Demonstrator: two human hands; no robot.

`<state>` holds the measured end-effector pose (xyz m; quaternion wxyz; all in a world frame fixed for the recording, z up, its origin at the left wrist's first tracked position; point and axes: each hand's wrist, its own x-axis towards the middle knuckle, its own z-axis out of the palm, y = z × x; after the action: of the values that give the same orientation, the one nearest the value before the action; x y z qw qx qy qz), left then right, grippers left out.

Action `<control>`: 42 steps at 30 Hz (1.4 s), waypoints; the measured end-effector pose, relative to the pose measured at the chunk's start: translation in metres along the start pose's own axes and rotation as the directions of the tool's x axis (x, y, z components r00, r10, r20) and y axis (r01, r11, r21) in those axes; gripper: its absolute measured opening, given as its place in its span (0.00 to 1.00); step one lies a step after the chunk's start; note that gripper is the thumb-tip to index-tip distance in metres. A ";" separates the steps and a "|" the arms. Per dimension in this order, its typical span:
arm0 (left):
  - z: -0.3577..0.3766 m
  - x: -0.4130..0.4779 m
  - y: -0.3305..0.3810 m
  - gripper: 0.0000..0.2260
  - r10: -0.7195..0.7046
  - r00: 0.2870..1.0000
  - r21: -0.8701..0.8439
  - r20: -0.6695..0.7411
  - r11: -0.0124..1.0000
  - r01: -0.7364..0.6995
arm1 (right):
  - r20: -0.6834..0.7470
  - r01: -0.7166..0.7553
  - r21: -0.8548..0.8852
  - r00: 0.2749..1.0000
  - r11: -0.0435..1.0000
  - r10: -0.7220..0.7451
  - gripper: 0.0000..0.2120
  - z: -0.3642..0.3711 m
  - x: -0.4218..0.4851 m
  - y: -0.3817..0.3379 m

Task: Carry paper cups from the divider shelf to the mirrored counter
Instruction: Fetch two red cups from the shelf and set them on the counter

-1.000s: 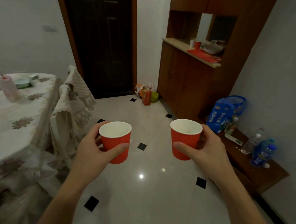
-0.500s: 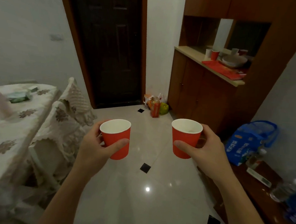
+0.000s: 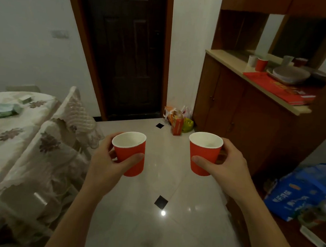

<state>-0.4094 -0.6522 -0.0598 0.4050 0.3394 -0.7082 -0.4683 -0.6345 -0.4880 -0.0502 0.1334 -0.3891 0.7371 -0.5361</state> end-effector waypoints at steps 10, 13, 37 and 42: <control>0.009 0.222 -0.050 0.33 0.050 0.999 -0.001 0.016 0.999 -0.050 | -0.069 -0.015 -0.026 0.998 1.000 0.013 0.36 0.065 0.197 0.016; 0.019 0.280 -0.065 0.34 0.053 0.998 0.015 0.032 0.998 -0.054 | -0.097 -0.027 -0.033 0.995 0.999 0.024 0.32 0.075 0.249 0.024; 0.209 0.681 -0.131 0.31 0.076 0.990 0.015 0.119 0.997 -0.078 | -0.170 -0.016 -0.027 0.985 1.000 0.011 0.38 0.075 0.676 0.130; 0.238 0.749 -0.143 0.32 0.091 0.989 0.038 0.114 0.995 -0.096 | -0.132 -0.026 -0.025 0.991 0.999 0.022 0.36 0.076 0.749 0.146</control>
<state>-0.9376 -1.2518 -0.0578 0.3787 0.2877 -0.7550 -0.4515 -1.1467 -1.0590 -0.0452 0.0858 -0.3457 0.7559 -0.5493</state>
